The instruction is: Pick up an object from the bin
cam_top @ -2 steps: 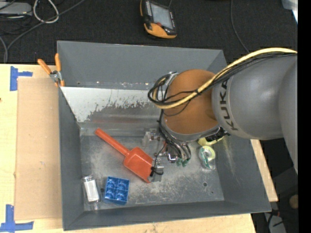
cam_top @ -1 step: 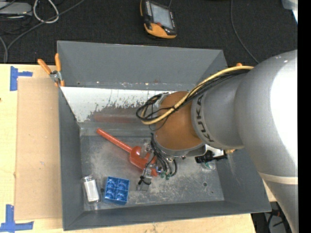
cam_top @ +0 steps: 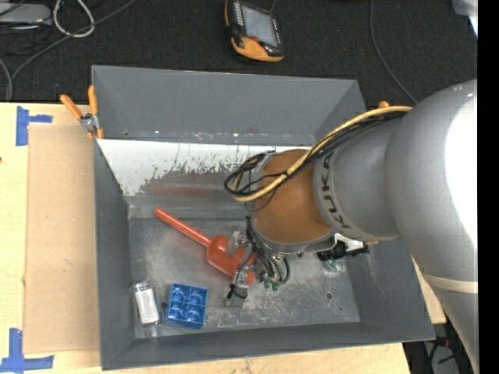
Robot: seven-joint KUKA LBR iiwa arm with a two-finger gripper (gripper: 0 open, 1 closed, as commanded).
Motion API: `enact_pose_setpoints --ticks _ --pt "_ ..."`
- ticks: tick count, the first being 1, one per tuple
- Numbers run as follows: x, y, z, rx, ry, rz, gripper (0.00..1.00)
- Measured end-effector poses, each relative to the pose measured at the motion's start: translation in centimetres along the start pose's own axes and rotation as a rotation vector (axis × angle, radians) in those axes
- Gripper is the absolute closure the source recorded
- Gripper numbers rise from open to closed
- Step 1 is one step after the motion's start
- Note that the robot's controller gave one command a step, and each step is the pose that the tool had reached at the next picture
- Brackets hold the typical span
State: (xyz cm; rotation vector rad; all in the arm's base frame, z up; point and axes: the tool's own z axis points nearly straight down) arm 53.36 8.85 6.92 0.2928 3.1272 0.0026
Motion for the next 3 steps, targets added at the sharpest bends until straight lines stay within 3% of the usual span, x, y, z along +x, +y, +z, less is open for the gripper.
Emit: enact_pose_setpoints --ticks 2,3 --pt "0.00 0.08 0.10 0.001 0.002 0.002 0.00" --pt "-0.35 0.45 0.11 -0.001 0.001 0.020 1.00"
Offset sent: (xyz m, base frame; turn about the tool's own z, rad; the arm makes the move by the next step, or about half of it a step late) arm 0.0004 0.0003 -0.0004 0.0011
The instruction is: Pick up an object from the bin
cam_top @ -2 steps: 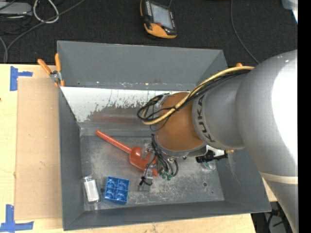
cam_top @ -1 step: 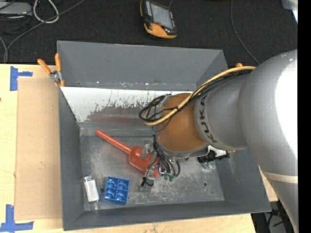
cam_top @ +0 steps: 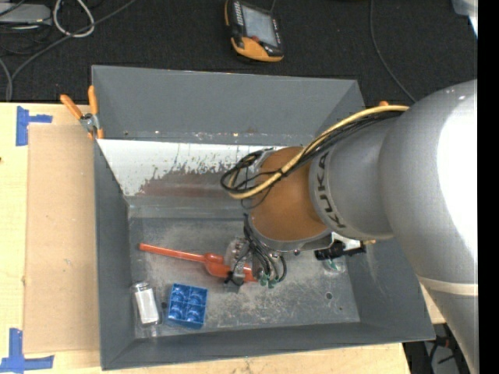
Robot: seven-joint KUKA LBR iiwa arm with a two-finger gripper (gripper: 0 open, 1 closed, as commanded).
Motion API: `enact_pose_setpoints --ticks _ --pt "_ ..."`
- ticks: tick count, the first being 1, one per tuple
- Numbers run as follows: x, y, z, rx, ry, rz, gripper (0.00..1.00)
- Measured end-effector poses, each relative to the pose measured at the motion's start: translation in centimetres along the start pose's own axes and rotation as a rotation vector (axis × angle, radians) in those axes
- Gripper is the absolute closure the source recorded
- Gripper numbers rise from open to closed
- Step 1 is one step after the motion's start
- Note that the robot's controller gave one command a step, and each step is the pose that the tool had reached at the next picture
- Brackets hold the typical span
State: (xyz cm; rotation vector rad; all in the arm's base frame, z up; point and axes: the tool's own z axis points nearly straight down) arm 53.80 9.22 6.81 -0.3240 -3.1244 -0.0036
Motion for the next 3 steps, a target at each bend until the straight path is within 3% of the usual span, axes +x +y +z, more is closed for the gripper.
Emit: enact_pose_setpoints --ticks 3 --pt "0.0 0.0 -2.1 -0.001 0.001 0.003 1.00"
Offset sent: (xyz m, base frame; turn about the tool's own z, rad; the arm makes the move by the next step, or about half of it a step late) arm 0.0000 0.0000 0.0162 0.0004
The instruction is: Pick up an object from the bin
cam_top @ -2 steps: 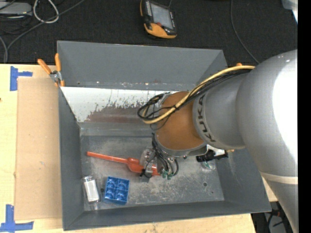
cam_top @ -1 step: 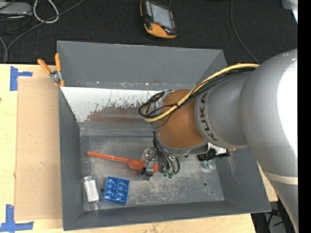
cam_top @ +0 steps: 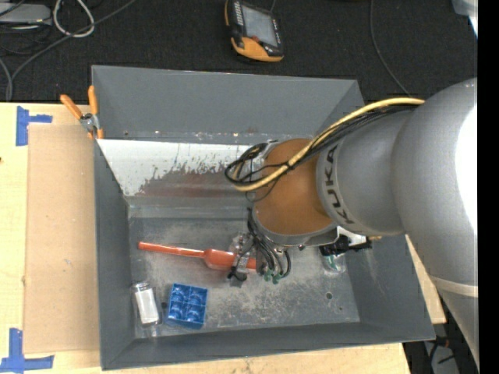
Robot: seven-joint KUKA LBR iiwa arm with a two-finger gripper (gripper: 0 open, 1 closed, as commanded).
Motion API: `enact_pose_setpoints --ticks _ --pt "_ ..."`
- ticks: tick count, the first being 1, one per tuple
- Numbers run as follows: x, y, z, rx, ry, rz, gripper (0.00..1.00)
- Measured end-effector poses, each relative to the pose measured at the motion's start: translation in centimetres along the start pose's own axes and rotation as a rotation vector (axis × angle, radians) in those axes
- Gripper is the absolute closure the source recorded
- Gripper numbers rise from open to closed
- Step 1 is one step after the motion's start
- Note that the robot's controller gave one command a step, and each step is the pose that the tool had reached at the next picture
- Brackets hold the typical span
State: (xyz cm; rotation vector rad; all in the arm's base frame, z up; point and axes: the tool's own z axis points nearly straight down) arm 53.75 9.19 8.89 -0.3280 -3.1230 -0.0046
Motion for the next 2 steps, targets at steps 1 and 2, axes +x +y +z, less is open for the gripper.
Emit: enact_pose_setpoints --ticks 1,2 --pt "0.06 -0.04 -1.92 0.000 0.002 0.001 1.00" --pt "0.02 -0.04 -2.74 -0.001 0.001 0.001 1.00"
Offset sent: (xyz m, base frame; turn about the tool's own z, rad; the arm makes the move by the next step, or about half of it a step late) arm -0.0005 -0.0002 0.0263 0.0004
